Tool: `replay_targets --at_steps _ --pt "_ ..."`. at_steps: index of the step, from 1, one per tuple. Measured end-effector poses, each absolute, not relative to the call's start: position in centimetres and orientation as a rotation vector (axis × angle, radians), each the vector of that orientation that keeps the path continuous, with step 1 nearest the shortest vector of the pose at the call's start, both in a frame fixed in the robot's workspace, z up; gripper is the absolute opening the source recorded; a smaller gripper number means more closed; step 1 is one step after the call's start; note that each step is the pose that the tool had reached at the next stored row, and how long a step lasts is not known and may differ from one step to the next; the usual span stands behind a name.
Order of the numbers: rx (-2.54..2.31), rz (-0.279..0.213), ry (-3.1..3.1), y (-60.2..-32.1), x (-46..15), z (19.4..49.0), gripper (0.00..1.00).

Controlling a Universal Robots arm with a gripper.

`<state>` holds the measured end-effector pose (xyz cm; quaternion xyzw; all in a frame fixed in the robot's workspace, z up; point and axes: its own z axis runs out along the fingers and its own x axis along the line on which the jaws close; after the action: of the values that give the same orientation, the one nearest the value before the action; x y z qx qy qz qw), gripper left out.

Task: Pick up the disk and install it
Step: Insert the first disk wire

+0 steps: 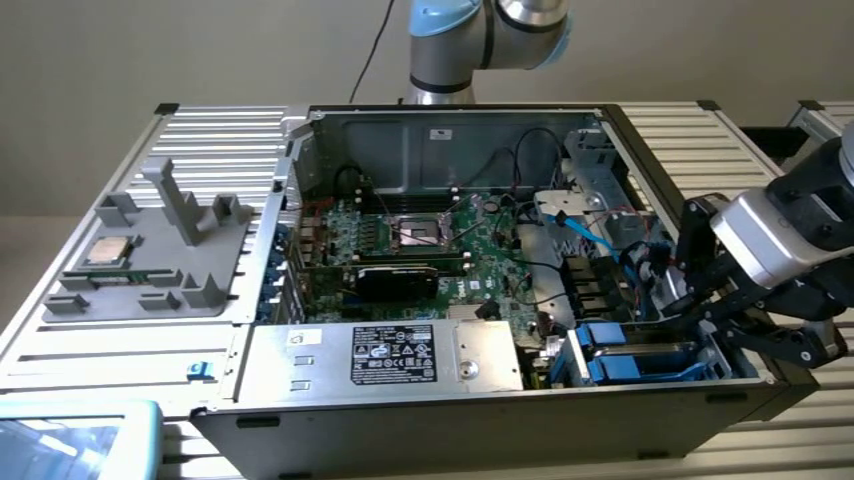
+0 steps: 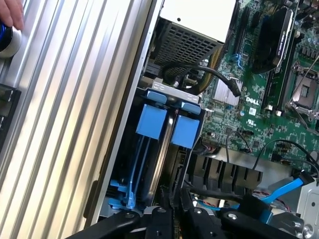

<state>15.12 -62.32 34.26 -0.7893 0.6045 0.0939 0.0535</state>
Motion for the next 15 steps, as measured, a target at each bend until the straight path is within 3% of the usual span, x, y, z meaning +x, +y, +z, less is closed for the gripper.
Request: replay_targets --at_steps 8,15 --pt "-2.434 0.239 1.868 -61.1 14.7 35.2 0.16" --pt "-2.483 0.169 1.912 -60.1 14.3 35.4 0.16"
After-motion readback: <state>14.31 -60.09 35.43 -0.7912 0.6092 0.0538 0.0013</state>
